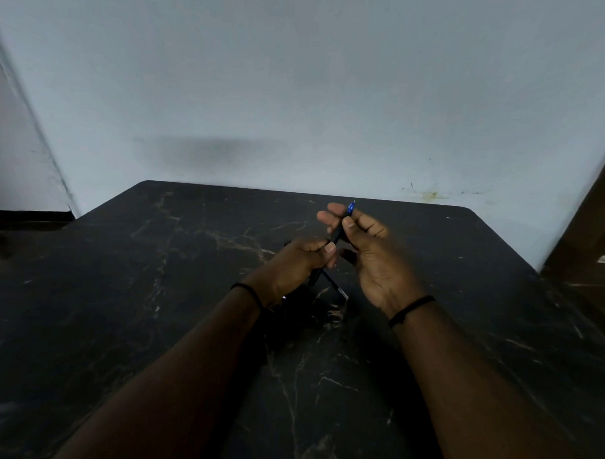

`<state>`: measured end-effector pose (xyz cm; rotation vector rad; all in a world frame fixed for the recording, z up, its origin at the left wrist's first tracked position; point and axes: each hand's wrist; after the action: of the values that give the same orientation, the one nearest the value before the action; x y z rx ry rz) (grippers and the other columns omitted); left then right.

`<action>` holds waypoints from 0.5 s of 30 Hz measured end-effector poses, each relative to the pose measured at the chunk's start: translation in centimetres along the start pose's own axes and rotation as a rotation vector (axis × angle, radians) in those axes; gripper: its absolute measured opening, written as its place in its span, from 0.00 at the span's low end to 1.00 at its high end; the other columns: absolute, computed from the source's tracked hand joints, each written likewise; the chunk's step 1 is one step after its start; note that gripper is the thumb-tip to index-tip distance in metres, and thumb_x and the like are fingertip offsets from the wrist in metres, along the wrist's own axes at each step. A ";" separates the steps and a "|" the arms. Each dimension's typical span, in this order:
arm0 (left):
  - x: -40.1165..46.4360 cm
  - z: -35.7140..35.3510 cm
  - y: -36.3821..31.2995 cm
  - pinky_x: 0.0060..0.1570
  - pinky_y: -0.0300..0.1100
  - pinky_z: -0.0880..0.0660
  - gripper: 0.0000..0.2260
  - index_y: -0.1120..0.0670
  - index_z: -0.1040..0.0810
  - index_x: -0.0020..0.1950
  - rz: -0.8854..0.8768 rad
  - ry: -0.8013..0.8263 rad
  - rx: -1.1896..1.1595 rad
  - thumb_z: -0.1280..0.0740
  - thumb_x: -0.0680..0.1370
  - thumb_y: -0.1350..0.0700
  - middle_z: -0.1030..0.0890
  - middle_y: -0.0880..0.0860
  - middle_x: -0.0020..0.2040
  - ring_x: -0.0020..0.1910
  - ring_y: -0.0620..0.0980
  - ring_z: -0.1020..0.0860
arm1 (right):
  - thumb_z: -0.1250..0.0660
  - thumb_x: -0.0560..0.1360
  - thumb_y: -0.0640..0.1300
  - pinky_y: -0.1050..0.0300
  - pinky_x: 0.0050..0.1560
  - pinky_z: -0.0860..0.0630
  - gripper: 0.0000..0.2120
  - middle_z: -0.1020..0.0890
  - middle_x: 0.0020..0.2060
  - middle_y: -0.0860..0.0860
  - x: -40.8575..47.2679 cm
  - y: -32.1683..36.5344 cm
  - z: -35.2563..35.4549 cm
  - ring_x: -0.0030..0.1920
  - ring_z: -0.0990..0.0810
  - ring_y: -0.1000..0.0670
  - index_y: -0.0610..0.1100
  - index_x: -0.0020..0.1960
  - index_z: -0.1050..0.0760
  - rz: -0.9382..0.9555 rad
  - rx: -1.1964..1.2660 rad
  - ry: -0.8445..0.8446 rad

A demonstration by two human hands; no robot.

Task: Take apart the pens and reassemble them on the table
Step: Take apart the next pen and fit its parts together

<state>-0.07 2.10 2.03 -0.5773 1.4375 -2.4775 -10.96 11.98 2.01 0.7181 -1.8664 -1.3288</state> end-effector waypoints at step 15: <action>0.7 -1.3 0.3 0.37 0.40 0.35 0.13 0.51 0.29 0.38 -0.042 -0.269 0.514 0.42 0.82 0.54 0.29 0.52 0.45 0.39 0.48 0.30 | 0.30 0.75 0.33 0.69 0.39 0.22 0.05 0.15 0.38 0.47 -0.3 0.0 -2.3 0.36 0.15 0.58 0.39 0.49 0.18 0.121 0.173 -0.502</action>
<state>-1.31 2.66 1.37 -0.7876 0.6596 -2.5338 -8.93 10.96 2.40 0.3627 -2.4027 -1.3670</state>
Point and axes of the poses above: each hand's wrist, its own x-axis towards the middle knuckle, its own z-axis out of the back of the hand, y = z × x
